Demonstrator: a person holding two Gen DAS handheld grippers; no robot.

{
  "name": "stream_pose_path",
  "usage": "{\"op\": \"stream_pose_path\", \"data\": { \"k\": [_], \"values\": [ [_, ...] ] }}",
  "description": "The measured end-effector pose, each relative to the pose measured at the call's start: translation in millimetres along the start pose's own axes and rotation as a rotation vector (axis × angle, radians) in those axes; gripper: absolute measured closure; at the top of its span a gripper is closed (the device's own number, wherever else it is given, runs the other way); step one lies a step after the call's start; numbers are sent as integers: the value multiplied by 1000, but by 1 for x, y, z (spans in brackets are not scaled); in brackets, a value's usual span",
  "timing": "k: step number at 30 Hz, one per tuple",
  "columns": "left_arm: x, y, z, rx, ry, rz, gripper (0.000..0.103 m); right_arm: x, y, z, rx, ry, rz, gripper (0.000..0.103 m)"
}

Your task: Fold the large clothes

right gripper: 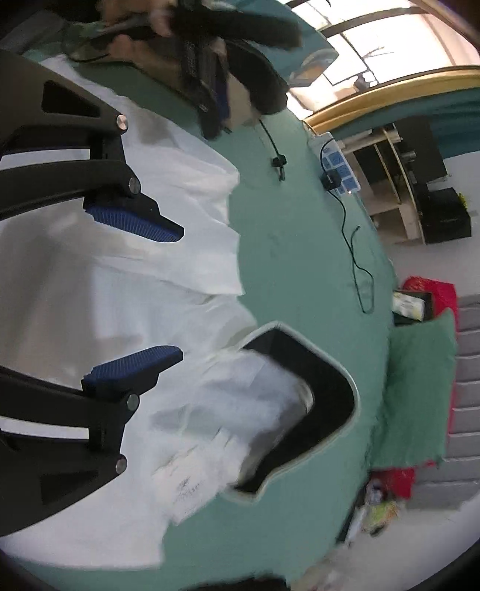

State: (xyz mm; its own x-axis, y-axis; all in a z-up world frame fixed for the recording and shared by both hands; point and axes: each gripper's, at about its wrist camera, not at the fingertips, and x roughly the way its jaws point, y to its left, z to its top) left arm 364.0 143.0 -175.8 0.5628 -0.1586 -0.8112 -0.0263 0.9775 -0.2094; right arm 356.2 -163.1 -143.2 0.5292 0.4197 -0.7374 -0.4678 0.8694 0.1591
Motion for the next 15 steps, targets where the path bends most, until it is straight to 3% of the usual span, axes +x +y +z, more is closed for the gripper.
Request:
{"op": "stream_pose_path", "data": {
  "k": [4, 6, 7, 8, 15],
  "values": [
    [-1, 7, 3, -1, -4, 0, 21, 61, -3, 14, 25, 71, 94, 45],
    [2, 9, 3, 1, 8, 8, 21, 82, -1, 11, 37, 113, 101, 53],
    [5, 10, 4, -3, 17, 7, 21, 87, 1, 10, 28, 116, 104, 83],
    [6, 11, 4, -8, 20, 6, 21, 89, 5, 9, 11, 117, 83, 101],
    [8, 2, -1, 3, 26, 8, 21, 27, 10, 13, -67, -47, -84, 101]
  ]
}}
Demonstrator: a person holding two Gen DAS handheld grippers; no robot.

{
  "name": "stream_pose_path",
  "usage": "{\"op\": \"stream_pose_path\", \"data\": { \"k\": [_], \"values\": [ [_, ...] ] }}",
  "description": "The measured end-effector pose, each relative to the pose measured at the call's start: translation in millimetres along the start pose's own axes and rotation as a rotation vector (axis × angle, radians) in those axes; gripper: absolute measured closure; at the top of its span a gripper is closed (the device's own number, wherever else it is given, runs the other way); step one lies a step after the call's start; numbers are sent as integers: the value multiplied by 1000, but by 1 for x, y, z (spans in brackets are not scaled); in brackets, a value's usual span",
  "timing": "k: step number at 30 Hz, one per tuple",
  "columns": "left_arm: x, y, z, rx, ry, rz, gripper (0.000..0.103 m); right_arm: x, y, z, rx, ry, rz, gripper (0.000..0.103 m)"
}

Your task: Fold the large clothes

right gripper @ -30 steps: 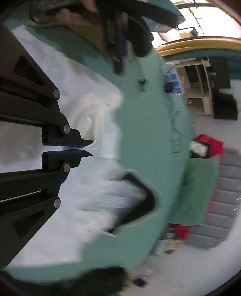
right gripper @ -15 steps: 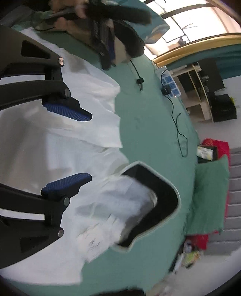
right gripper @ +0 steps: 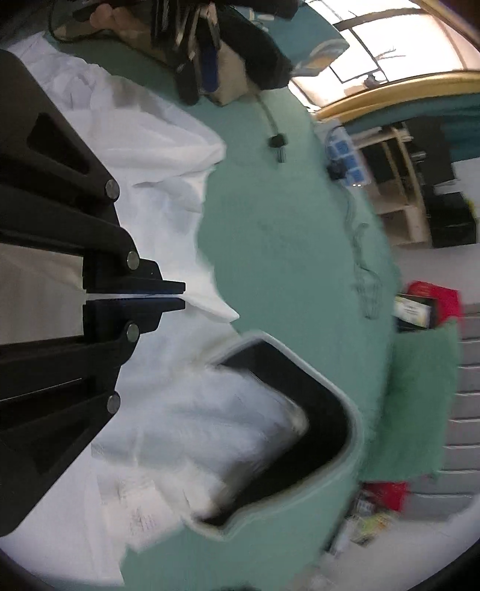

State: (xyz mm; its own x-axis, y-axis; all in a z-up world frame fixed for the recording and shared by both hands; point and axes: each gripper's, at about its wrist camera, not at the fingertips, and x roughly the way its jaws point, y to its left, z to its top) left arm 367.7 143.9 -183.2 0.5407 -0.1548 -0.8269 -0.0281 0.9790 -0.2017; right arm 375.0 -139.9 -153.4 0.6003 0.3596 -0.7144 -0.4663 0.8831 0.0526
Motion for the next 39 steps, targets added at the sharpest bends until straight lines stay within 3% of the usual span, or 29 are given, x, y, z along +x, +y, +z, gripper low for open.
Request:
{"op": "stream_pose_path", "data": {
  "k": [6, 10, 15, 18, 23, 30, 31, 34, 36, 38, 39],
  "values": [
    [4, -12, -6, 25, 9, 16, 21, -92, -39, 11, 25, -187, -222, 101],
    [8, -23, -7, 43, 8, 23, 21, -131, -83, 0, 127, -234, -352, 101],
    [12, -38, -9, 68, 13, 22, 21, -143, -147, -44, 337, -174, -415, 101],
    [20, -49, -13, 102, 29, 30, 21, -133, -165, -70, 401, -110, -404, 101],
    [34, -60, -21, 131, 61, 47, 21, -114, -174, -118, 468, 21, -395, 100],
    [42, -62, -23, 181, 54, 106, 21, -117, -180, -164, 514, 115, -418, 97],
    [42, -59, -21, 175, 52, 117, 21, -120, -179, -166, 510, 118, -426, 95],
    [34, -49, -14, 119, 36, 106, 21, -135, -169, -158, 388, 96, -568, 88],
    [23, -43, -9, 76, -1, 82, 21, -148, -160, -146, 303, 23, -620, 74],
    [9, -41, -1, 52, -42, 45, 21, -154, -151, -125, 213, -52, -629, 41],
    [3, -40, 3, 50, -64, 35, 21, -150, -147, -115, 175, -71, -611, 36]
  ]
}}
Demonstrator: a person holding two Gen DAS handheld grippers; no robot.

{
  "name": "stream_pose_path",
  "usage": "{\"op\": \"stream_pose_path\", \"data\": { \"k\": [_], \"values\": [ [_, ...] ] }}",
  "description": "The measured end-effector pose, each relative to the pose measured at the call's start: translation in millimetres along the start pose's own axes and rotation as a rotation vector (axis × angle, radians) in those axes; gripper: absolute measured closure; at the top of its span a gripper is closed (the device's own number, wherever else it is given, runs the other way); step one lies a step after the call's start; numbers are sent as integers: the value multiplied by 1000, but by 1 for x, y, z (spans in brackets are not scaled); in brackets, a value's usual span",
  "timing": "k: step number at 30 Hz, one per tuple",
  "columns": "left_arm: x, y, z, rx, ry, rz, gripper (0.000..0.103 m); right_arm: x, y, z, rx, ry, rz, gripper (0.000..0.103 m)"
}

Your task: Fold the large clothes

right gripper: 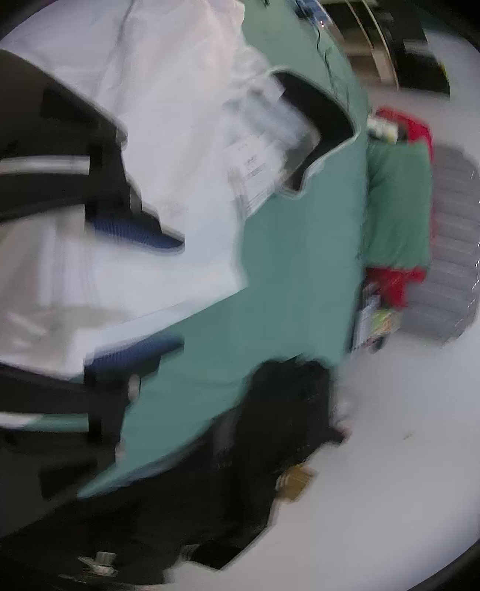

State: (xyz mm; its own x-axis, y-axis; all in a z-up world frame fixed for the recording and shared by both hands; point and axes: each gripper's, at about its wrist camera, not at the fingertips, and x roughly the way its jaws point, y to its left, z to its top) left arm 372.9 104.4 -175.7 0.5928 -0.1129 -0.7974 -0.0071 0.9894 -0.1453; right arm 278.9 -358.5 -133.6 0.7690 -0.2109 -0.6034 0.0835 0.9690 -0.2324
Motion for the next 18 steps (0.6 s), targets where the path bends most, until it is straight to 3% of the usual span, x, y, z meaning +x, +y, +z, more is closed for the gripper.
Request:
{"op": "stream_pose_path", "data": {
  "k": [6, 9, 13, 15, 16, 18],
  "values": [
    [-4, 13, 8, -19, -23, 15, 21, 46, 61, 71, -123, -37, 207, 34],
    [2, 27, 8, -60, -10, 18, 21, 70, 95, 92, -184, -58, 242, 34],
    [11, 44, 11, -93, 14, 47, 21, 121, 124, 120, -182, -14, 308, 34],
    [14, 51, 11, -107, 33, 43, 21, 133, 135, 131, -228, -36, 285, 35],
    [15, 53, 12, -111, 40, 44, 21, 137, 139, 132, -259, -51, 267, 41],
    [17, 57, 11, -120, 55, 40, 21, 150, 146, 137, -313, -46, 246, 74]
  ]
}}
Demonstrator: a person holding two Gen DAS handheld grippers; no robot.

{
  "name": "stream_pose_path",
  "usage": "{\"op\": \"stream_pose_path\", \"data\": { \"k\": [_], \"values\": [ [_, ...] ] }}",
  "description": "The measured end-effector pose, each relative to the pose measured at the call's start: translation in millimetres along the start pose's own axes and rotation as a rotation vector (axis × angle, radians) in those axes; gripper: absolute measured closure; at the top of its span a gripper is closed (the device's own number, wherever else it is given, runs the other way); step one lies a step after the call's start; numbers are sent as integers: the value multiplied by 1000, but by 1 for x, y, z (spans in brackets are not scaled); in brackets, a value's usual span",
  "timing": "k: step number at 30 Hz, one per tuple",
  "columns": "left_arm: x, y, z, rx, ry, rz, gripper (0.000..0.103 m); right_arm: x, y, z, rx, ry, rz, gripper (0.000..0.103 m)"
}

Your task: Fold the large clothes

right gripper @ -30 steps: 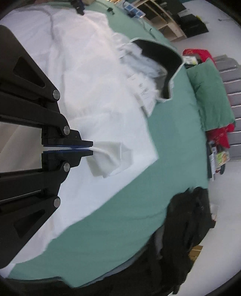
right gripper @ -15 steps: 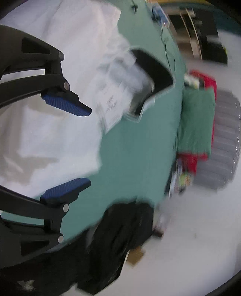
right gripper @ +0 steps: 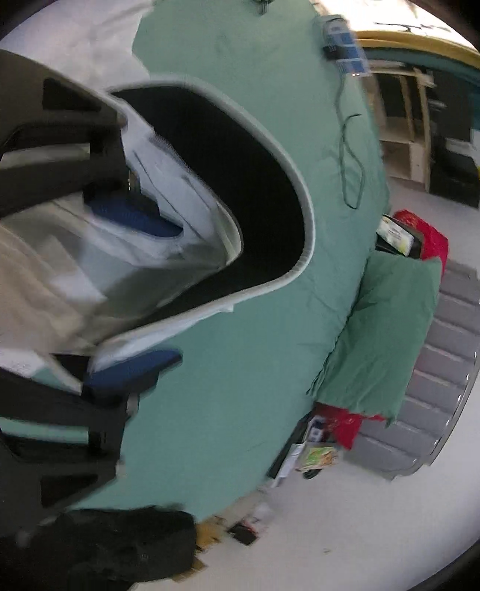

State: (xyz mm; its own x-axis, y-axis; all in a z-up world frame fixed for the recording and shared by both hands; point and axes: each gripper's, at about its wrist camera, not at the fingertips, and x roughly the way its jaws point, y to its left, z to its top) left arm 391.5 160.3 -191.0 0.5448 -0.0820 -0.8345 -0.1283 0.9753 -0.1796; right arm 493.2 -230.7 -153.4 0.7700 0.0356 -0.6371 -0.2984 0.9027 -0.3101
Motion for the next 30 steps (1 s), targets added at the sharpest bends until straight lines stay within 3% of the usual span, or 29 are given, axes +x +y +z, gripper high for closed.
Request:
{"op": "stream_pose_path", "data": {
  "k": [1, 4, 10, 14, 16, 21, 23, 25, 26, 28, 30],
  "values": [
    [0, 2, 0, -7, 4, -8, 21, 7, -1, 0, -9, 22, 2, 100],
    [-3, 4, 0, -17, -4, -14, 21, 1, 1, -7, -77, 39, 2, 100],
    [-17, -4, 0, -7, -40, -26, 21, -68, 14, -40, -318, 11, -45, 100],
    [-28, -11, -4, 13, -58, -37, 21, -99, 24, -76, -422, 63, -9, 100],
    [-32, -14, -5, 25, -64, -35, 21, -95, 26, -91, -430, 122, 46, 99],
    [-29, -20, -5, 54, -47, 20, 21, -89, 9, -103, -307, 152, 183, 80],
    [-27, -19, -5, 51, -43, 20, 21, -87, -4, -99, -231, 177, 240, 64],
    [-26, -17, -4, 43, -39, 18, 21, -88, -16, -95, -185, 192, 286, 55],
    [-25, -16, -3, 41, -37, 17, 21, -90, -20, -90, -172, 188, 311, 42],
    [-24, -14, -2, 32, -38, 14, 21, -97, -30, -83, -139, 171, 345, 30],
    [-23, -13, -1, 28, -39, 12, 21, -105, -44, -71, -95, 151, 369, 28]
  ]
}}
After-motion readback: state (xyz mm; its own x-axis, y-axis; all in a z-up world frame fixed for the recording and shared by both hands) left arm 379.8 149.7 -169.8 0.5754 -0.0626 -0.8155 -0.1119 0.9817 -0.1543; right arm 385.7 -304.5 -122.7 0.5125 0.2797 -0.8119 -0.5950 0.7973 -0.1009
